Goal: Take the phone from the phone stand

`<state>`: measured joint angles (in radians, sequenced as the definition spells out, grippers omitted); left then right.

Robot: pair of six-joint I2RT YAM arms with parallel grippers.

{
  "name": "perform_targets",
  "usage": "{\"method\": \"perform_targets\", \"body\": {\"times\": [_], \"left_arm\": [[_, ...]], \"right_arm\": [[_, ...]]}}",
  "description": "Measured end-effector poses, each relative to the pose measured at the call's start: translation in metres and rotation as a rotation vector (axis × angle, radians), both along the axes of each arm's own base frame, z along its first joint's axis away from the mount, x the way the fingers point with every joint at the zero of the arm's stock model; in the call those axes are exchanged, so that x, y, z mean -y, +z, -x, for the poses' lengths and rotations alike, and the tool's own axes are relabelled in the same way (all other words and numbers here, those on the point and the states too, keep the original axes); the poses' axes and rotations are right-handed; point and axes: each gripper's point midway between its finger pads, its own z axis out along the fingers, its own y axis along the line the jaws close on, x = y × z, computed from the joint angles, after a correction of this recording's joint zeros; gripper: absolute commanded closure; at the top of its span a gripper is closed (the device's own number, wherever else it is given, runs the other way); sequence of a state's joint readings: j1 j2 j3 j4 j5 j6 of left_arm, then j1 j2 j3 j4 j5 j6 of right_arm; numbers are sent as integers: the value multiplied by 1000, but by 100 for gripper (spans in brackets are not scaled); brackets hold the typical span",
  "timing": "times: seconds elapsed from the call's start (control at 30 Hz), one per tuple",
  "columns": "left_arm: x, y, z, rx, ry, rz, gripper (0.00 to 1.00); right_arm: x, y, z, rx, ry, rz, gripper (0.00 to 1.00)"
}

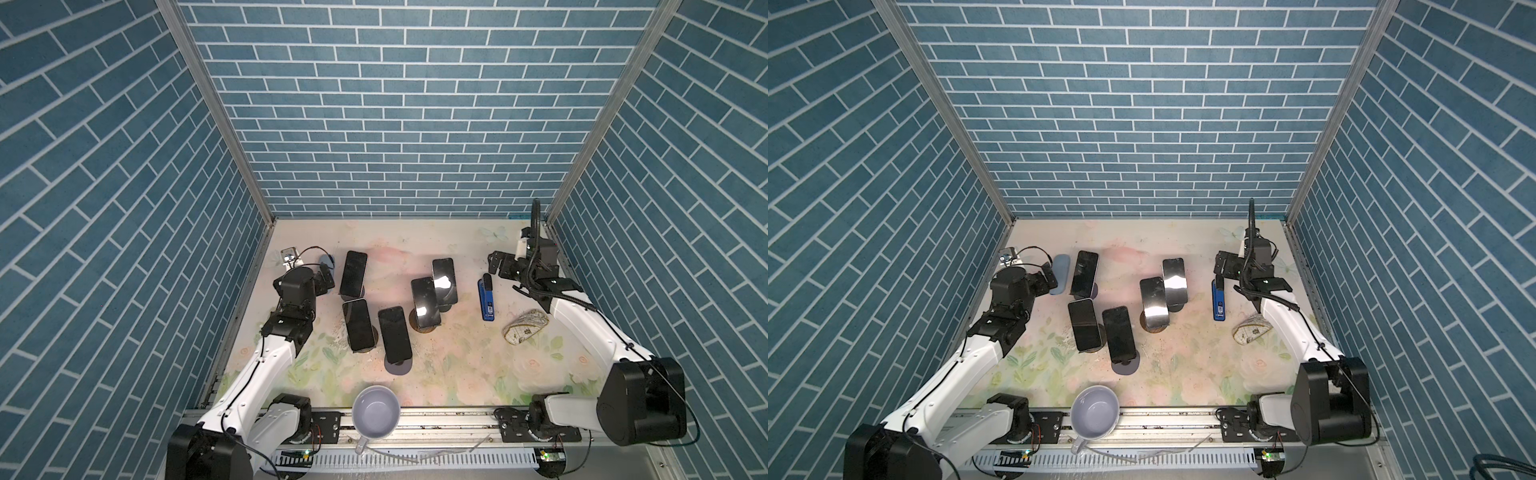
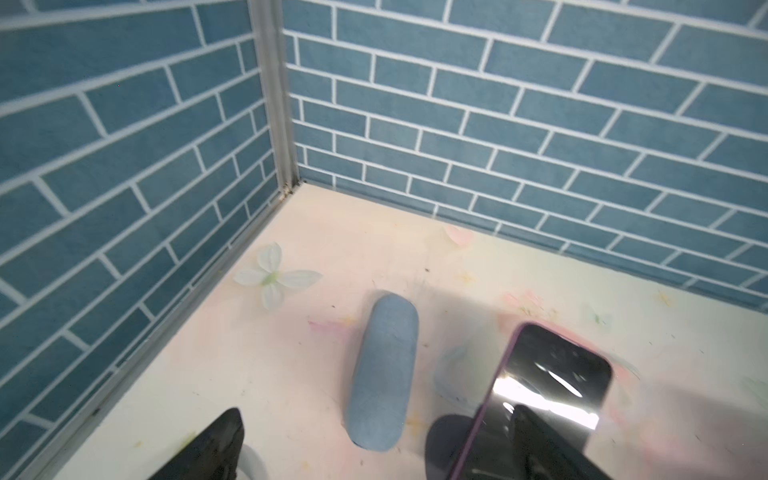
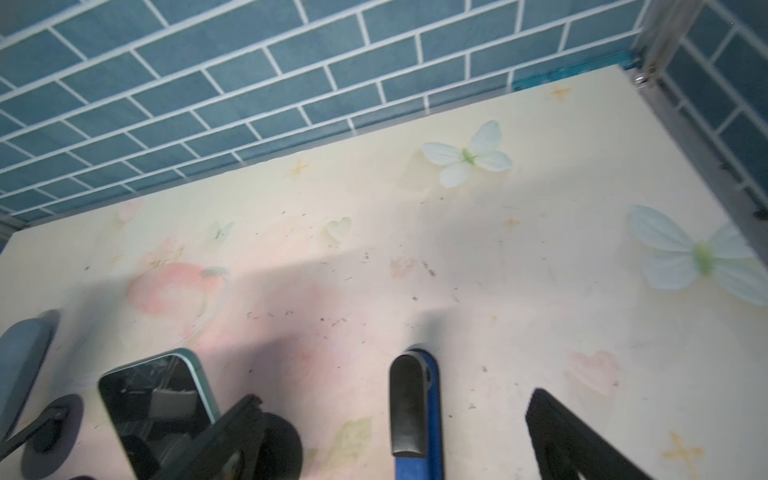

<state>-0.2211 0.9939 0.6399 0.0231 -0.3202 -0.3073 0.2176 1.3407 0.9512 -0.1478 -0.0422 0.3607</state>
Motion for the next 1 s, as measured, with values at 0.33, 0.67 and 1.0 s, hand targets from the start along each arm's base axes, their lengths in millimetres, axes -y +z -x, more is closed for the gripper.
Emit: {"method": "perform_targets", "body": {"times": [0.33, 0.67, 1.0], "left_arm": [[36, 15, -2, -15, -119, 70, 0], [61, 19, -2, -1, -229, 112, 0], [64, 21, -3, 6, -244, 111, 0]], "right_arm": [[-77, -3, 2, -67, 159, -1, 1], [-129, -13, -8, -112, 248, 15, 1], [-159, -28, -12, -164, 285, 64, 1]]}}
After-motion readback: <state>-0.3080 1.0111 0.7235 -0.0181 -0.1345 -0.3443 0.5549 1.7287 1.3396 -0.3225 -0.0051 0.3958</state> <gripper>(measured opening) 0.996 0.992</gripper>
